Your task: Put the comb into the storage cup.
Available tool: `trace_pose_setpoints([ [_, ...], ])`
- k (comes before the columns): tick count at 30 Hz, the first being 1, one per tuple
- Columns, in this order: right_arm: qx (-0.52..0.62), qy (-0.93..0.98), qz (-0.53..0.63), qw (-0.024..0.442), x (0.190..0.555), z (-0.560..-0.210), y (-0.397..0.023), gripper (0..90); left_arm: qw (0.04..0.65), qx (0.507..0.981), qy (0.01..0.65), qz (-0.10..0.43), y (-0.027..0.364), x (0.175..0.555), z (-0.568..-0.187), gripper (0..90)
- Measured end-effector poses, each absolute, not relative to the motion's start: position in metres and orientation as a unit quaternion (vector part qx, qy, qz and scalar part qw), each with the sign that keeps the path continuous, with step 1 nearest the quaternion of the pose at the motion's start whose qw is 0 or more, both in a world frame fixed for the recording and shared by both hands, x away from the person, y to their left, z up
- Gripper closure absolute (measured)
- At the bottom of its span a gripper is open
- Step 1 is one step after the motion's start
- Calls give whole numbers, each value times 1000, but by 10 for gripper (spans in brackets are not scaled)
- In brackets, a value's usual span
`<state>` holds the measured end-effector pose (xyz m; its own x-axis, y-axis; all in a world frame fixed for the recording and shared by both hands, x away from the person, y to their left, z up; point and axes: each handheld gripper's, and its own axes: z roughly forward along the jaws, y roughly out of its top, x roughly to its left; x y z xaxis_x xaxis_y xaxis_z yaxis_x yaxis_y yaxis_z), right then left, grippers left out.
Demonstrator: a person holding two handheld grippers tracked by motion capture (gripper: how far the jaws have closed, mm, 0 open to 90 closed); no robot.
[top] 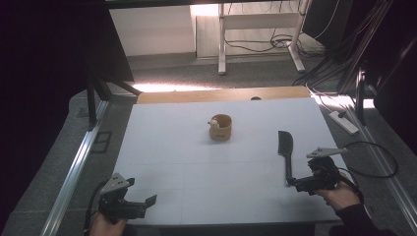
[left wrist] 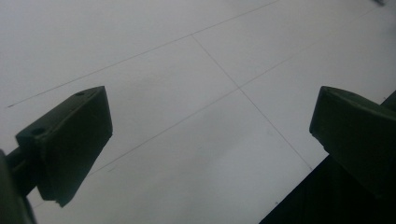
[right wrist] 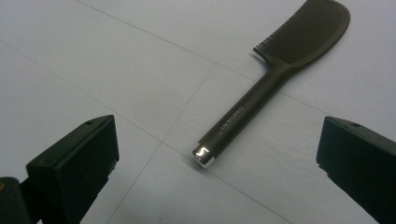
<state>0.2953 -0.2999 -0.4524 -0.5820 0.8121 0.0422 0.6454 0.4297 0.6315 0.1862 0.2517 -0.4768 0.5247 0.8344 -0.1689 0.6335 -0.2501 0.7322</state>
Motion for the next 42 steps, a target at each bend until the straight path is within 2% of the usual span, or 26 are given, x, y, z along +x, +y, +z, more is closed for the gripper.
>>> trace_pose_setpoints([
  [8,434,840,292,142,303,-453,-293,0,392,781,469,128,252,186,-477,3],
  [22,437,843,287,122,315,-455,-289,0,392,782,468,127,252,186,-477,4],
  [42,436,850,272,119,330,-461,-285,0,390,783,467,128,251,187,-477,7],
])
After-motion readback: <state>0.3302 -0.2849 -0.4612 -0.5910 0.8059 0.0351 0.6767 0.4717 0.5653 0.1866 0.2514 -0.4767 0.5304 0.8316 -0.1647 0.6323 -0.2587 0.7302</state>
